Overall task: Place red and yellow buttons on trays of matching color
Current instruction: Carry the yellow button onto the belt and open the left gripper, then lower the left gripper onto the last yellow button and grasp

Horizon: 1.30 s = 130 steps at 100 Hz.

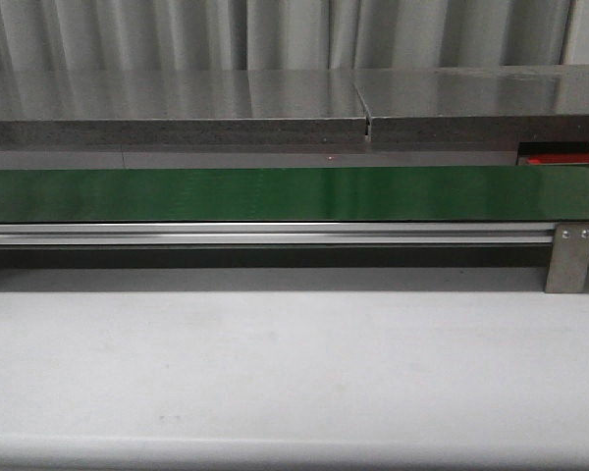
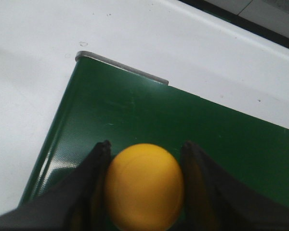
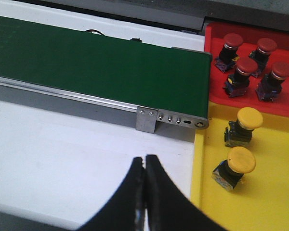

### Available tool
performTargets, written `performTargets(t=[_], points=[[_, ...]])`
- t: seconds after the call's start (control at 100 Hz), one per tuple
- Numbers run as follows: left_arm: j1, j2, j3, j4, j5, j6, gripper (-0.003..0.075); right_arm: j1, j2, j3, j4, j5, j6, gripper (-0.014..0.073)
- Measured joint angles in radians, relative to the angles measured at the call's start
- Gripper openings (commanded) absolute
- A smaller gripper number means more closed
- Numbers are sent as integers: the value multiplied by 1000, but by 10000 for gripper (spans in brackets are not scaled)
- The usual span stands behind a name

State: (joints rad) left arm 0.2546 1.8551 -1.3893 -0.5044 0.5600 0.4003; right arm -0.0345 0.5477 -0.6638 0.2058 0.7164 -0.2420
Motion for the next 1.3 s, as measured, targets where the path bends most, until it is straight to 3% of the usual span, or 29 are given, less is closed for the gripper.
performTargets(t=[0.05, 0.2, 0.29, 0.46, 0.82, 1.08, 1.3], points=[[0, 0, 0, 0, 0, 2, 209, 0, 0, 0, 0, 0, 0, -67], [0, 0, 0, 0, 0, 9, 592, 0, 0, 0, 0, 0, 0, -67], [0, -2, 0, -4, 0, 9, 703, 0, 0, 0, 0, 0, 0, -67], [0, -34, -4, -8, 2, 9, 658, 0, 0, 0, 0, 0, 0, -67], [75, -53, -146, 28, 31, 11, 659, 0, 0, 0, 0, 0, 0, -67], [182, 70, -153, 42, 6, 20, 659, 0, 0, 0, 0, 0, 0, -67], [206, 173, -175, 65, -71, 54, 659, 0, 0, 0, 0, 0, 0, -67]])
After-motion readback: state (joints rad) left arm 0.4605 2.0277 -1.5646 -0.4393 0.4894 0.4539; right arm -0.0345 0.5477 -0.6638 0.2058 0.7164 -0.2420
